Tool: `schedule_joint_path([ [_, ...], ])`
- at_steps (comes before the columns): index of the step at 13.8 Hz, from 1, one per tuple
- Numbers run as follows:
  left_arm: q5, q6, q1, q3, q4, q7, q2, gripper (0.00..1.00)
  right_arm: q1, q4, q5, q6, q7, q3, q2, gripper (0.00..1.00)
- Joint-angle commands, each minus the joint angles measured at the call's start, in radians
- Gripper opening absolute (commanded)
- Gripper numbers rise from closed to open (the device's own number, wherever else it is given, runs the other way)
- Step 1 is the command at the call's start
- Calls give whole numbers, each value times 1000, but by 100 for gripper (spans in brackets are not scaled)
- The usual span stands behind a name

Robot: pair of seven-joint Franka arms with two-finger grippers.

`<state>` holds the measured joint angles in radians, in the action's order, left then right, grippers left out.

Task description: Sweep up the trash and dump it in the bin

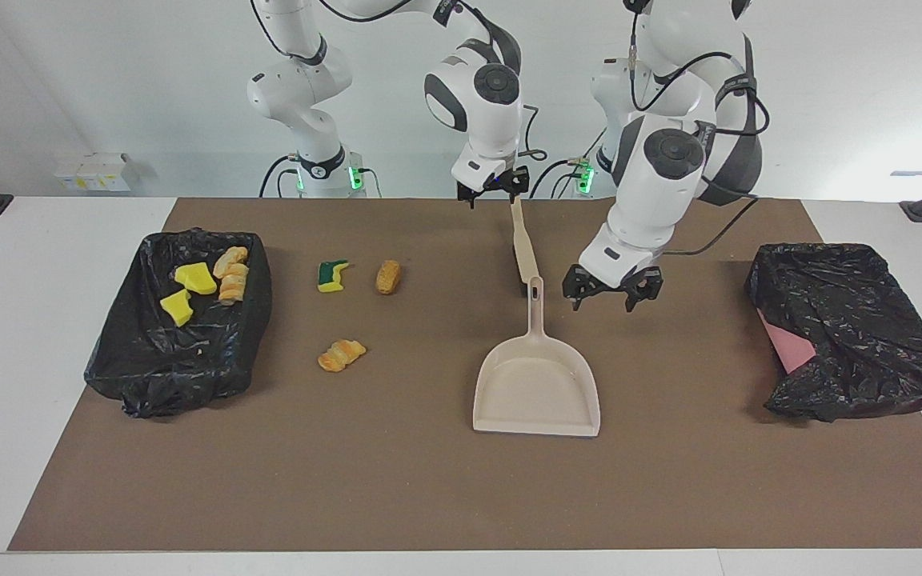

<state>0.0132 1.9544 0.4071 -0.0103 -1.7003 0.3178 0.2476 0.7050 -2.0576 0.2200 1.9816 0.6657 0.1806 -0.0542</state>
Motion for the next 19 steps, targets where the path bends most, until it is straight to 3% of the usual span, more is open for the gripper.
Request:
schedule_joint_path([
  [1, -12, 92, 71, 18, -82, 35, 6, 100, 54, -44, 24, 81, 49, 0, -18, 86],
  [3, -12, 174, 107, 16, -166, 88, -4, 100, 98, -61, 25, 132, 57, 0, -42, 84],
  [6, -12, 227, 154, 16, -216, 124, 7, 96, 113, -67, 25, 164, 75, 0, -58, 80],
  [7, -12, 219, 154, 16, -219, 122, 6, 86, 113, -67, 25, 166, 77, 0, -58, 76],
  [8, -12, 213, 156, 16, -217, 122, 6, 67, 125, -67, 25, 167, 77, 0, -58, 75],
  [10, -12, 210, 156, 15, -219, 113, 6, 13, 137, -70, 25, 167, 77, 0, -58, 73],
  [11, -9, 210, 154, 15, -217, 110, 6, 0, 137, -70, 25, 174, 75, 0, -58, 71],
  [19, -16, 181, 108, 26, -153, 104, -10, 0, 162, -98, 55, 229, 78, 0, -59, 63],
])
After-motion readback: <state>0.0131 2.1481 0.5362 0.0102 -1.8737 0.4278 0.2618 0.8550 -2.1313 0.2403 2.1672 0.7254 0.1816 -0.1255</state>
